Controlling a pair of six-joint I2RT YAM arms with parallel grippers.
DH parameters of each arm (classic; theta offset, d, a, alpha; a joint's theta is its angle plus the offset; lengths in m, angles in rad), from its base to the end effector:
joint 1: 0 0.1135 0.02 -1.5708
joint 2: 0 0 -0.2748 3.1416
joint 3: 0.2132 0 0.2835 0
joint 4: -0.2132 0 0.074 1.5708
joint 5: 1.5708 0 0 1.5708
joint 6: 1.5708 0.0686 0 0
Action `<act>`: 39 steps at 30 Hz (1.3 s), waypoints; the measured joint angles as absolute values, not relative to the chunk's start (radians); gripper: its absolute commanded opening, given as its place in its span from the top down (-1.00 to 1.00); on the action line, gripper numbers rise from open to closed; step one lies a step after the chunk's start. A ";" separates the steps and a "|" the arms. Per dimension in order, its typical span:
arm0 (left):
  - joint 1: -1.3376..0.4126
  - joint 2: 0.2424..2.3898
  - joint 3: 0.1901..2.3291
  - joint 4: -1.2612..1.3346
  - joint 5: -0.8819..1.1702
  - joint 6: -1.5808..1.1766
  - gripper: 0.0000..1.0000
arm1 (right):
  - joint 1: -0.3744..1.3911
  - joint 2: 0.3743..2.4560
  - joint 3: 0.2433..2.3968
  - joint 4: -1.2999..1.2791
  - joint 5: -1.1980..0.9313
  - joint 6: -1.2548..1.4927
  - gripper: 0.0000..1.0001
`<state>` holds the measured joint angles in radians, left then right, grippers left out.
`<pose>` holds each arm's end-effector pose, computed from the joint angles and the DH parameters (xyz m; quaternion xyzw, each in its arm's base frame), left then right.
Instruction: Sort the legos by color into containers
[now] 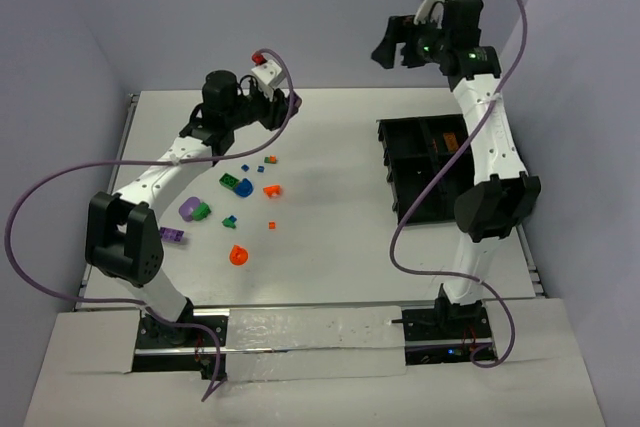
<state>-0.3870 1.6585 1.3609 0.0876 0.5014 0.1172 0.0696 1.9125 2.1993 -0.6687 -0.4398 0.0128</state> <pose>0.4115 -0.2033 0.3354 0.3390 0.6903 -0.2731 0.5780 0.4839 0.0630 0.4576 -0.1451 0.8047 0.2031 0.5387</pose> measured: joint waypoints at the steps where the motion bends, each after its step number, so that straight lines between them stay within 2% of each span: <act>1: -0.396 1.657 1.355 0.101 0.499 0.121 1.00 | 0.093 1.913 2.199 -0.666 -0.499 0.051 -0.90; 9: -0.478 1.644 1.341 0.129 0.488 0.186 1.00 | 0.194 2.007 2.187 -0.666 -0.801 0.276 -0.99; 17: -0.485 1.637 1.341 0.136 0.466 0.199 1.00 | 0.277 2.030 2.160 -0.711 -0.918 0.285 -0.97; 22: -0.496 1.625 1.332 0.135 0.459 0.209 1.00 | 0.331 2.030 2.160 -0.751 -0.948 0.238 -0.85; 24: -0.497 1.618 1.322 0.137 0.457 0.214 1.00 | 0.337 2.030 2.160 -0.757 -0.952 0.227 -0.71; 25: -0.499 1.616 1.319 0.137 0.456 0.215 1.00 | 0.338 2.032 2.160 -0.758 -0.953 0.224 -0.58; 32: -0.508 1.594 1.310 0.140 0.453 0.219 1.00 | 0.338 2.053 2.162 -0.755 -0.953 0.230 -0.08; 35: -0.512 1.587 1.307 0.138 0.445 0.221 1.00 | 0.339 2.066 2.163 -0.755 -0.969 0.240 0.25; 36: -0.512 1.587 1.304 0.136 0.441 0.221 0.98 | 0.339 2.067 2.164 -0.755 -0.975 0.242 0.43; 37: -0.512 1.587 1.302 0.135 0.437 0.222 0.88 | 0.339 2.067 2.164 -0.755 -0.976 0.242 0.76; 39: -0.513 1.586 1.301 0.134 0.431 0.227 0.05 | 0.340 2.068 2.164 -0.757 -0.968 0.242 1.00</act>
